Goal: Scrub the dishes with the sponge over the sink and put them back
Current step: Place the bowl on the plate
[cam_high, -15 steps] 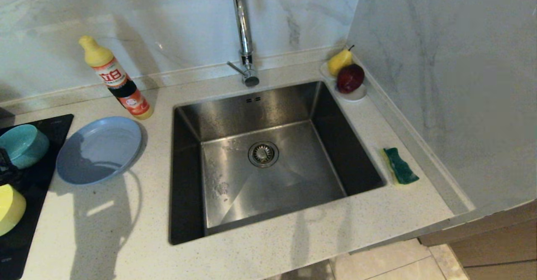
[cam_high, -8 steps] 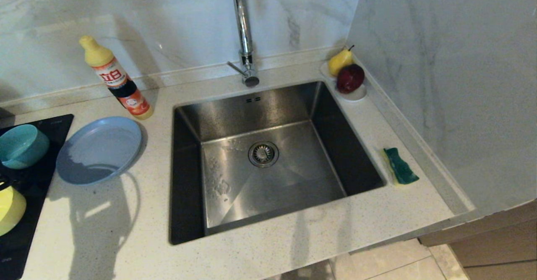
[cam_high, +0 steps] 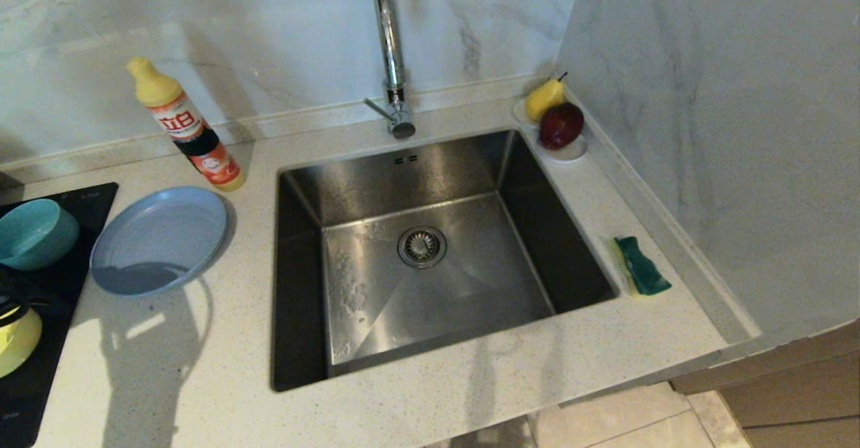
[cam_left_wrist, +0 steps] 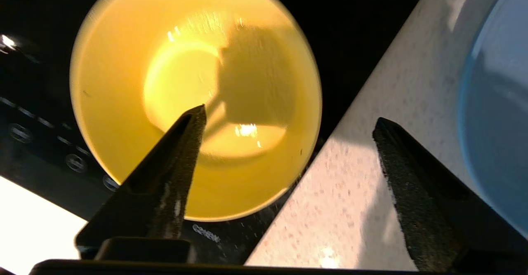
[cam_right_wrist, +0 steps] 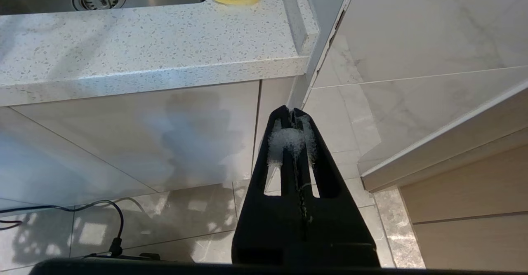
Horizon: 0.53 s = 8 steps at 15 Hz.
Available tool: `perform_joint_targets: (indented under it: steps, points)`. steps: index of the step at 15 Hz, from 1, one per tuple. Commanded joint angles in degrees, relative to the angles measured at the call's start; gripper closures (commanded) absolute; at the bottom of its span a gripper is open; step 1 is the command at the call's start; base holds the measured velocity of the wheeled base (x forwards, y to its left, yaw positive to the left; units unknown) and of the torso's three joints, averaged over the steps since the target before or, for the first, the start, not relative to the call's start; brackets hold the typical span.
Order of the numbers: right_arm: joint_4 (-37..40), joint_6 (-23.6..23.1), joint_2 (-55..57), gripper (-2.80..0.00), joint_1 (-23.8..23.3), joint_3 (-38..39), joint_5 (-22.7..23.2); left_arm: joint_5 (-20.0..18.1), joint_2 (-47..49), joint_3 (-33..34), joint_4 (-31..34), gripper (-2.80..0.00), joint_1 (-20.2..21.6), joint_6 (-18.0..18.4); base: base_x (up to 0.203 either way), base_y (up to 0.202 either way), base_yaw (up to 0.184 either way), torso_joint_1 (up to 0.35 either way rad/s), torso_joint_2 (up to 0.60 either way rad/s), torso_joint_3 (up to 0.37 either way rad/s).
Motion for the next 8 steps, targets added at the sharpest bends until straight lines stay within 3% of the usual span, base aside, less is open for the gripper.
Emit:
perform_joint_targets:
  steps: [1, 8]
  points:
    - [0.0, -0.1, -0.1, 0.0, 0.0, 0.0, 0.0, -0.3, 0.5, 0.0, 0.3, -2.8, 0.2, -0.3, 0.0, 0.0, 0.0, 0.0, 0.0, 0.0]
    - [0.0, -0.1, -0.1, 0.0, 0.0, 0.1, 0.0, -1.4, 2.7, -0.9, -0.6, -2.8, 0.7, -0.5, 0.0, 0.0, 0.0, 0.0, 0.0, 0.0]
